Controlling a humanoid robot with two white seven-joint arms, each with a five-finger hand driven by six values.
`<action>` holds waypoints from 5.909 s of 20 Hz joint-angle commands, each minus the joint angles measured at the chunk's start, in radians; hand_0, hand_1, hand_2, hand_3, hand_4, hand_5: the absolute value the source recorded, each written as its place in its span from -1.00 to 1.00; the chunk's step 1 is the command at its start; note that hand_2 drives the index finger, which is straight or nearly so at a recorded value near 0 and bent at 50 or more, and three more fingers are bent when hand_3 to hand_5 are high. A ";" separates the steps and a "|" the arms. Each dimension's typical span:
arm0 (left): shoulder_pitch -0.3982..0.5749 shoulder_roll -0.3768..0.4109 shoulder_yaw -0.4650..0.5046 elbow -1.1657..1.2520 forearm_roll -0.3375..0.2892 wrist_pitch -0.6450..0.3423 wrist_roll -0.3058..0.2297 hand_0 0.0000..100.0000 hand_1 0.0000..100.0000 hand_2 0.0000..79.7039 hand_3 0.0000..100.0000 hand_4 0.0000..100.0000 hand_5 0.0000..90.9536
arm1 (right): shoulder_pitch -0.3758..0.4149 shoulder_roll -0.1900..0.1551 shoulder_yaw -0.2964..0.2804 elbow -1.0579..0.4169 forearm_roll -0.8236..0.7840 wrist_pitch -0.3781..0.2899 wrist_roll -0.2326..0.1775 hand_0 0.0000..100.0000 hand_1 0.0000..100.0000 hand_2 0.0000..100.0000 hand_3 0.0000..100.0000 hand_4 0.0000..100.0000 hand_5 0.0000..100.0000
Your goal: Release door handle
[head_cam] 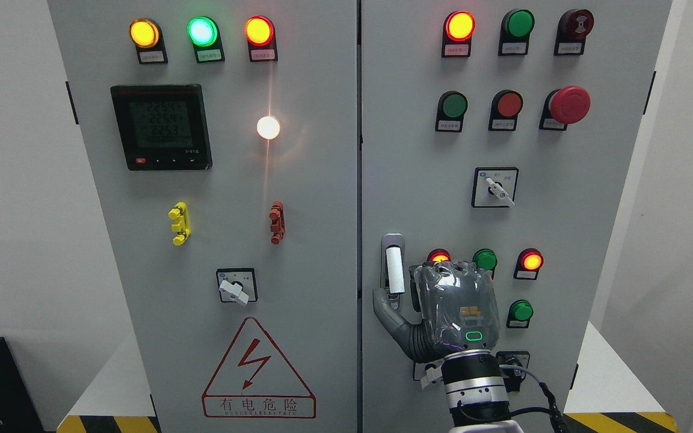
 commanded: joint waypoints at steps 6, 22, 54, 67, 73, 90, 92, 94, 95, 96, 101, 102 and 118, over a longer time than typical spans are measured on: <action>-0.026 0.000 0.000 0.029 0.000 0.000 0.001 -0.76 0.11 -1.00 -1.00 -1.00 -1.00 | -0.009 0.001 0.001 0.015 0.000 0.007 -0.006 -0.36 -0.29 0.88 1.00 1.00 1.00; -0.026 0.000 0.000 0.029 0.000 0.000 0.001 -0.76 0.11 -1.00 -1.00 -1.00 -1.00 | -0.006 0.004 0.001 0.009 0.003 0.007 -0.013 -0.25 -0.21 0.88 1.00 1.00 1.00; -0.026 0.000 0.000 0.029 0.000 0.000 0.001 -0.76 0.11 -1.00 -1.00 -1.00 -1.00 | 0.000 0.007 0.000 0.001 0.005 0.021 -0.029 -0.09 -0.19 0.87 1.00 1.00 1.00; -0.026 0.000 0.000 0.029 0.000 0.000 0.001 -0.76 0.11 -1.00 -1.00 -1.00 -1.00 | 0.008 0.006 0.000 -0.008 0.006 0.035 -0.031 -0.08 -0.19 0.86 1.00 1.00 1.00; -0.026 0.000 0.000 0.029 0.000 0.000 0.001 -0.76 0.11 -1.00 -1.00 -1.00 -1.00 | 0.014 0.006 0.000 -0.013 0.006 0.035 -0.031 -0.10 -0.13 0.85 1.00 1.00 1.00; -0.026 0.000 0.000 0.029 0.000 0.000 0.001 -0.76 0.11 -1.00 -1.00 -1.00 -1.00 | 0.013 0.006 -0.013 -0.011 0.009 0.036 -0.031 -0.10 -0.11 0.83 1.00 1.00 1.00; -0.026 0.000 0.000 0.029 0.000 0.000 0.001 -0.76 0.11 -1.00 -1.00 -1.00 -1.00 | 0.013 0.006 -0.013 -0.011 0.009 0.035 -0.031 -0.10 -0.11 0.83 1.00 1.00 1.00; -0.026 0.000 0.000 0.029 0.000 0.000 0.001 -0.76 0.11 -1.00 -1.00 -1.00 -1.00 | 0.013 0.006 -0.013 -0.011 0.009 0.036 -0.032 -0.10 -0.11 0.83 1.00 1.00 1.00; -0.026 0.000 0.000 0.029 0.000 0.000 0.001 -0.76 0.11 -1.00 -1.00 -1.00 -1.00 | 0.013 0.006 -0.014 -0.011 0.009 0.036 -0.032 -0.10 -0.11 0.83 1.00 1.00 1.00; -0.026 0.000 0.000 0.029 0.000 0.000 0.001 -0.76 0.11 -1.00 -1.00 -1.00 -1.00 | 0.013 0.006 -0.014 -0.011 0.009 0.036 -0.032 -0.10 -0.11 0.83 1.00 1.00 1.00; -0.026 0.000 0.000 0.029 0.000 0.000 0.001 -0.76 0.11 -1.00 -1.00 -1.00 -1.00 | 0.013 0.006 -0.016 -0.013 0.006 0.036 -0.032 -0.09 -0.11 0.83 1.00 1.00 1.00; -0.026 0.000 0.000 0.029 0.001 0.000 0.001 -0.76 0.11 -1.00 -1.00 -1.00 -1.00 | 0.013 0.006 -0.017 -0.011 0.006 0.036 -0.032 -0.08 -0.12 0.83 1.00 1.00 1.00; -0.026 0.000 0.000 0.029 0.000 0.000 0.001 -0.76 0.11 -1.00 -1.00 -1.00 -1.00 | 0.013 0.006 -0.020 -0.019 0.005 0.036 -0.046 -0.04 -0.15 0.83 1.00 1.00 1.00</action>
